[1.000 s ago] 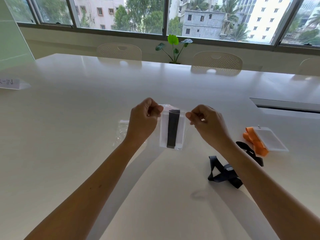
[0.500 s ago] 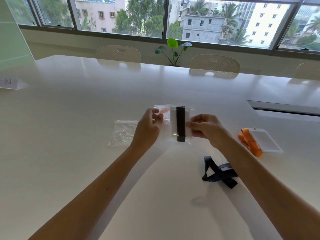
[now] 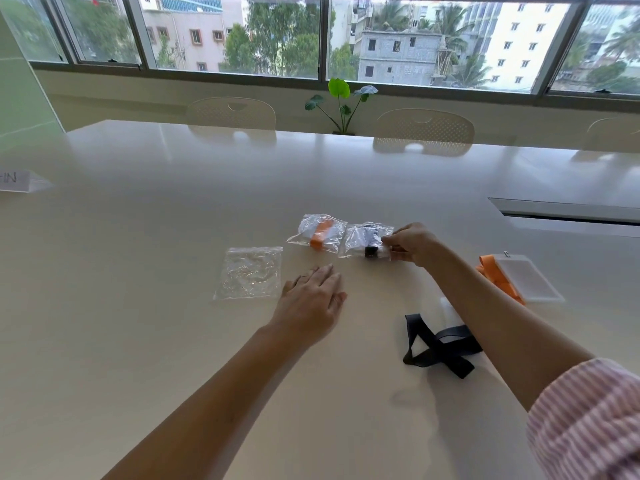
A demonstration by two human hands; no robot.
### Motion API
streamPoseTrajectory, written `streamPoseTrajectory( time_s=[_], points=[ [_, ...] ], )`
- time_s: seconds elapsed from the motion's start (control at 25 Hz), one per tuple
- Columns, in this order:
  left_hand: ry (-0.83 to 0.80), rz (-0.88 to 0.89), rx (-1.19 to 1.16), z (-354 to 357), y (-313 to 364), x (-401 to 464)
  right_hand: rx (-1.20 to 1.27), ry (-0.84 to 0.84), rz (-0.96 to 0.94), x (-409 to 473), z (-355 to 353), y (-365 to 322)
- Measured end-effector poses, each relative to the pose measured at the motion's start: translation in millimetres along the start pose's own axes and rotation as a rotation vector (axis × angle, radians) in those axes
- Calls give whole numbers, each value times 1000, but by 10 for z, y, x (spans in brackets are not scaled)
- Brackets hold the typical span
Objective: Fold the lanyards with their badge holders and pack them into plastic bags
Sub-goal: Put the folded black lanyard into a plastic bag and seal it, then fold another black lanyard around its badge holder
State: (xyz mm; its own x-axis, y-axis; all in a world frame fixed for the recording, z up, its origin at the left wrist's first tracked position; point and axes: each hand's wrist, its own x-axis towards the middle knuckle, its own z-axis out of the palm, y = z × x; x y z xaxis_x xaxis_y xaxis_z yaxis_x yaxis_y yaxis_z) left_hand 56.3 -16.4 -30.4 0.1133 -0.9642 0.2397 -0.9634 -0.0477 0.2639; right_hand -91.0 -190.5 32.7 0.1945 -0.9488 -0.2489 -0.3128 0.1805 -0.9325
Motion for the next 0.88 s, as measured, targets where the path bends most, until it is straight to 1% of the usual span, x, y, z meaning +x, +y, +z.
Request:
streamPoseTrajectory(
  time_s=[0.12, 0.24, 0.28, 0.4, 0.44, 0.52, 0.56, 0.68, 0.72, 0.8, 0.88],
  points=[
    [10, 11, 7, -3, 5, 0, -114, 44, -70, -17, -96, 12],
    [8, 9, 9, -17, -3, 2, -321, 109, -225, -111, -310, 10],
    [5, 6, 8, -17, -2, 2, -369, 88, -274, -185, -394, 10],
    [4, 6, 11, -13, 4, -1, -607, -93, -345, -493, -646, 58],
    [2, 8, 13, -13, 6, 0, -716, -125, -342, -599, -722, 90],
    [0, 8, 14, -15, 5, 1, -908, -103, -322, -789, -851, 166],
    [-2, 5, 16, -19, 1, 1, -947, -59, -301, -873, -903, 194],
    [-9, 0, 16, -21, 6, -3, -929, 131, -219, -1057, -1015, 266],
    [-10, -3, 10, -22, 13, -7, -973, 171, -182, -1093, -1037, 297],
    [-15, -12, -7, -30, 28, -15, -1107, 145, -73, -1157, -1026, 393],
    [-22, -19, -17, -38, 30, -14, -1150, 63, 30, -1224, -939, 490]
  ],
)
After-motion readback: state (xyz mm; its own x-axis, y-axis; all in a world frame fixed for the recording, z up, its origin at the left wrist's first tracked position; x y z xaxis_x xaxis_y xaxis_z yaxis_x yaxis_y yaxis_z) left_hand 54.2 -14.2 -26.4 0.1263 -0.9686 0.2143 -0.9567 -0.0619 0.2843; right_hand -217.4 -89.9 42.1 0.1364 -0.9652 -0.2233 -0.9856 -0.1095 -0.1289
